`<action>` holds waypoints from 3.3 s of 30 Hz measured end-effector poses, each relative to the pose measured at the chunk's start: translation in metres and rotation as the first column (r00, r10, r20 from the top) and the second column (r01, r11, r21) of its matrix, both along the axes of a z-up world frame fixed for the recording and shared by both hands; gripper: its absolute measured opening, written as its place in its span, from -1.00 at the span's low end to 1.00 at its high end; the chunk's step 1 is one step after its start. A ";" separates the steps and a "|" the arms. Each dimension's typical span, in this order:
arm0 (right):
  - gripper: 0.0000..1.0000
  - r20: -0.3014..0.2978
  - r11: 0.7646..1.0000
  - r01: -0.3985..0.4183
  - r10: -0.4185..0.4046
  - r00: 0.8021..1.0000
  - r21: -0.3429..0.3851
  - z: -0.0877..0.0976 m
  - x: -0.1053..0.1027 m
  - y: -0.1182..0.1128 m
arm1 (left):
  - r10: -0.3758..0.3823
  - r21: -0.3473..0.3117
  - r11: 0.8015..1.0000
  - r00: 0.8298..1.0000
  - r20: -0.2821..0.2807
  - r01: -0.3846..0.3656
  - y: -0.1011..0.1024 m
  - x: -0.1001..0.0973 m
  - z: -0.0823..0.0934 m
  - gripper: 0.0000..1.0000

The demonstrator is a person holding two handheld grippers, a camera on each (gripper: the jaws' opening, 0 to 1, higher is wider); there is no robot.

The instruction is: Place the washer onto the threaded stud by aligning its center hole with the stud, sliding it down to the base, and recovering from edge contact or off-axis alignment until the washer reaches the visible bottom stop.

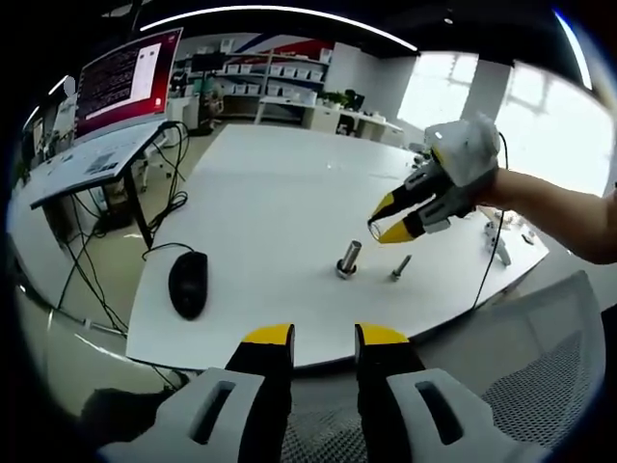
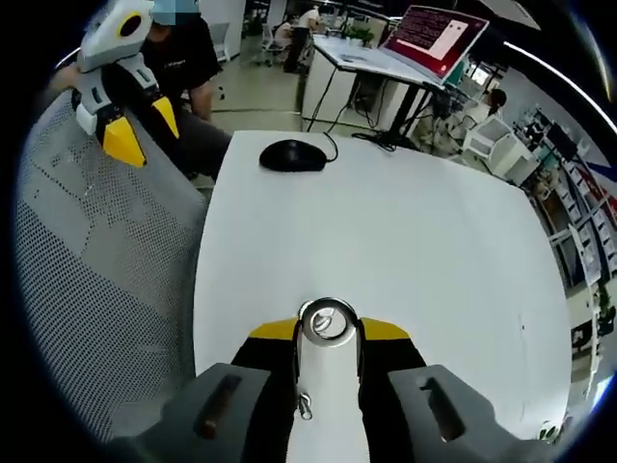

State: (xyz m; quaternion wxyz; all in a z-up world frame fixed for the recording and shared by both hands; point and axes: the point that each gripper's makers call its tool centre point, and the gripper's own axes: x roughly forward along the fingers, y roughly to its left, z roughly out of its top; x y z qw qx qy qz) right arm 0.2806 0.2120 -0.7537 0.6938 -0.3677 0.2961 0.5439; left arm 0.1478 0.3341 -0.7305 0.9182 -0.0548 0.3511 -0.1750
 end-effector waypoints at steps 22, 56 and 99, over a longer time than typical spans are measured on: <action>-0.54 0.032 0.983 -0.125 0.130 0.991 -0.136 0.031 -0.009 0.010 | -0.014 0.016 1.000 1.000 0.011 0.014 -0.002 0.000 0.001 -0.51; -0.54 -0.155 0.914 -0.230 0.187 0.970 -0.334 -0.054 0.013 0.016 | 0.022 0.024 1.000 1.000 -0.018 -0.021 0.003 0.003 -0.003 -0.53; -0.54 -0.211 0.864 -0.274 0.201 0.957 -0.421 -0.107 0.010 0.025 | 0.006 0.031 1.000 0.999 -0.037 -0.005 0.002 0.000 -0.006 -0.53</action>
